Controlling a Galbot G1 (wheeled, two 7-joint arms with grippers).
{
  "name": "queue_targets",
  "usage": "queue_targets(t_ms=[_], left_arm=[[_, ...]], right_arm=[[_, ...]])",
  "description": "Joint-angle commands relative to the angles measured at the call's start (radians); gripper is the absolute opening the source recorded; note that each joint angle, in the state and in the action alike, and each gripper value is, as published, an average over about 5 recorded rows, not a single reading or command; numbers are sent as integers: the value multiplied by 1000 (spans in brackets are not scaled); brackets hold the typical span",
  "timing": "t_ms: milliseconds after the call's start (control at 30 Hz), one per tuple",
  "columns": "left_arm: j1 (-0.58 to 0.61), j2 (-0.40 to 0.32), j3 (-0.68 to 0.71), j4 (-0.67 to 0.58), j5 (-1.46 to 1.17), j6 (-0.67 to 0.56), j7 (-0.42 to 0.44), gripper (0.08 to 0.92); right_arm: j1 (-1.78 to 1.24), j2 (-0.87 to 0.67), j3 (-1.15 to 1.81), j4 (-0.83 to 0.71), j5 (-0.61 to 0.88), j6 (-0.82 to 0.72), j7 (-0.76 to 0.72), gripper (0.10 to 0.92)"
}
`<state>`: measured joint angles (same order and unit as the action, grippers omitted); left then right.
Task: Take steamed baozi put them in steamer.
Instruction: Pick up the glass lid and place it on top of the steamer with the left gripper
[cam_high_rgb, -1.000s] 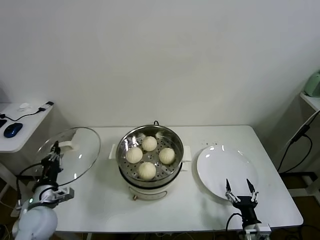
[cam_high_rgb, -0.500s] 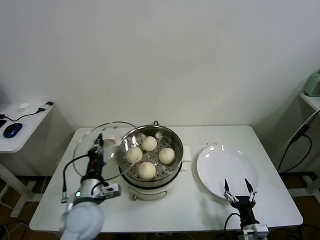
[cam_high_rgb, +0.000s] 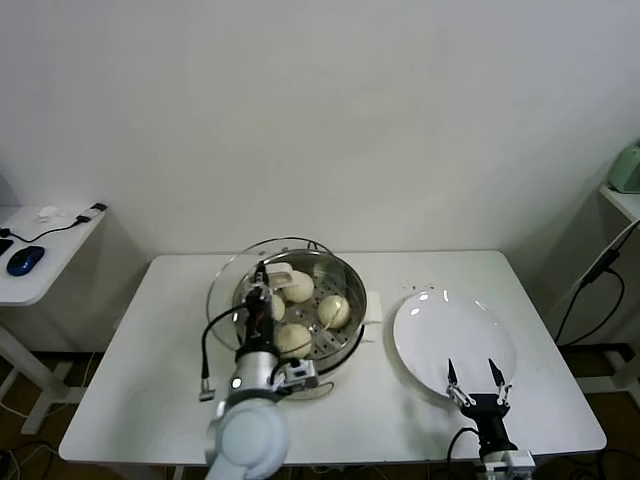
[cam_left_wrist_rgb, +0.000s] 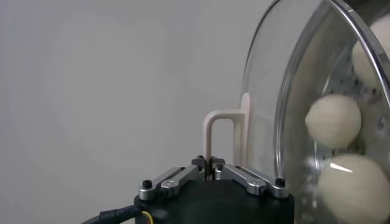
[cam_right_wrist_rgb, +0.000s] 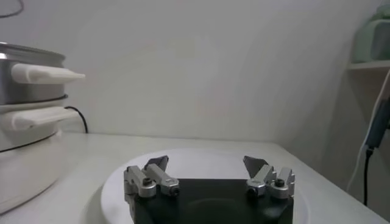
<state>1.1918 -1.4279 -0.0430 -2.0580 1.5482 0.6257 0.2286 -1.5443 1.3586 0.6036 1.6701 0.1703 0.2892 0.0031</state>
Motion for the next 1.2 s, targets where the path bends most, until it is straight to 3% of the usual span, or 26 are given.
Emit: queue_targets(t_ms=[33, 467, 1200], left_arm=[[-34, -78, 96, 40, 77, 46, 29, 134], [-50, -122, 132, 160, 115, 49, -6, 134], [-67, -47, 85, 224, 81, 15, -65, 134]], right_arm=[[-2, -6, 2, -10, 13, 22, 3, 823], [-6, -15, 4, -20, 20, 63, 11, 823], [-12, -14, 5, -36, 23, 99, 18, 823]])
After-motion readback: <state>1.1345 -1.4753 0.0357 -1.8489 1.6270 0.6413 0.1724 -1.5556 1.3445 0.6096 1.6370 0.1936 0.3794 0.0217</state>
